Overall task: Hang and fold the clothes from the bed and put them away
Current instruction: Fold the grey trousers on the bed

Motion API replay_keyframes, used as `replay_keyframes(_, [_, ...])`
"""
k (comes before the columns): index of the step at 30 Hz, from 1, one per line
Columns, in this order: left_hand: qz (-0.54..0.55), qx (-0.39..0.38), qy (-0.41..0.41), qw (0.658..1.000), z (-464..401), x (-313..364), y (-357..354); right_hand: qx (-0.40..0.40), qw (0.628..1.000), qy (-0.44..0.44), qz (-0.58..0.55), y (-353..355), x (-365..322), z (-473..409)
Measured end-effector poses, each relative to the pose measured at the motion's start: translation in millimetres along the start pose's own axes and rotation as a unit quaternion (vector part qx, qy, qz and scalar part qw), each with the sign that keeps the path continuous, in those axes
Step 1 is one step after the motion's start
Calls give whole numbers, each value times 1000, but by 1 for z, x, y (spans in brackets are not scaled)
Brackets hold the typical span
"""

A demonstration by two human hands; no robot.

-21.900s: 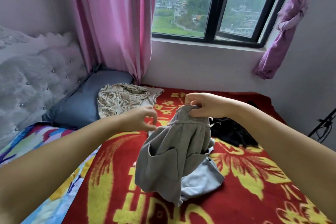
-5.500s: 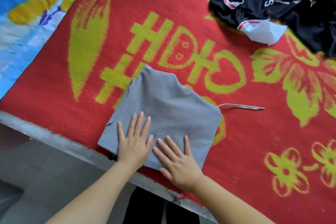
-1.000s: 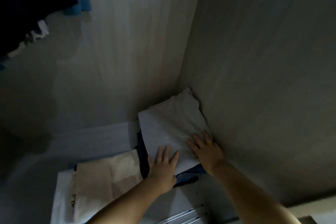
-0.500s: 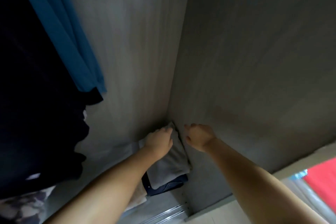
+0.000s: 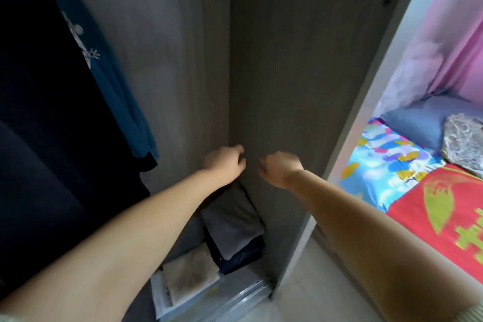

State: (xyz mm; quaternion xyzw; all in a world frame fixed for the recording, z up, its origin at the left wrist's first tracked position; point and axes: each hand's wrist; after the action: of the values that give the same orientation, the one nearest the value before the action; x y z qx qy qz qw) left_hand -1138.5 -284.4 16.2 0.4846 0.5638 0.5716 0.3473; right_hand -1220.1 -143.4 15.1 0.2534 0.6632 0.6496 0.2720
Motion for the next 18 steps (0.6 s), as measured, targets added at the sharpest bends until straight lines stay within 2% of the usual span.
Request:
replay_keyframes(5, [-18,10,-56,998,39,49,8,23,999,-15,-22,6,15,69])
replay_keyframes(10, [-19,8,-123,992,72,115,8,40,998,-56,-9,14,65,149])
replay_keyframes(14, [-18,9,-169,985,92,196,11,50,990,-129,-33,28,124,234])
replay_keyframes(18, [-9,-5,-237,971,134,309,-1,39,979,-198,-1,33,193,347])
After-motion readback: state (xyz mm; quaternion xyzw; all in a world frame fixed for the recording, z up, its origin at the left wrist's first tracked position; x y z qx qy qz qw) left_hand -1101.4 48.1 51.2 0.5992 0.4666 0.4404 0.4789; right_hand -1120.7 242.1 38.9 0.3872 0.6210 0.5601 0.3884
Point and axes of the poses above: each hand's wrist, its own z-axis away from the middle knuckle, its own y-axis out of the back of the hand, x = y × z, and after that the axes turned 8 degrees about -z, right-handed
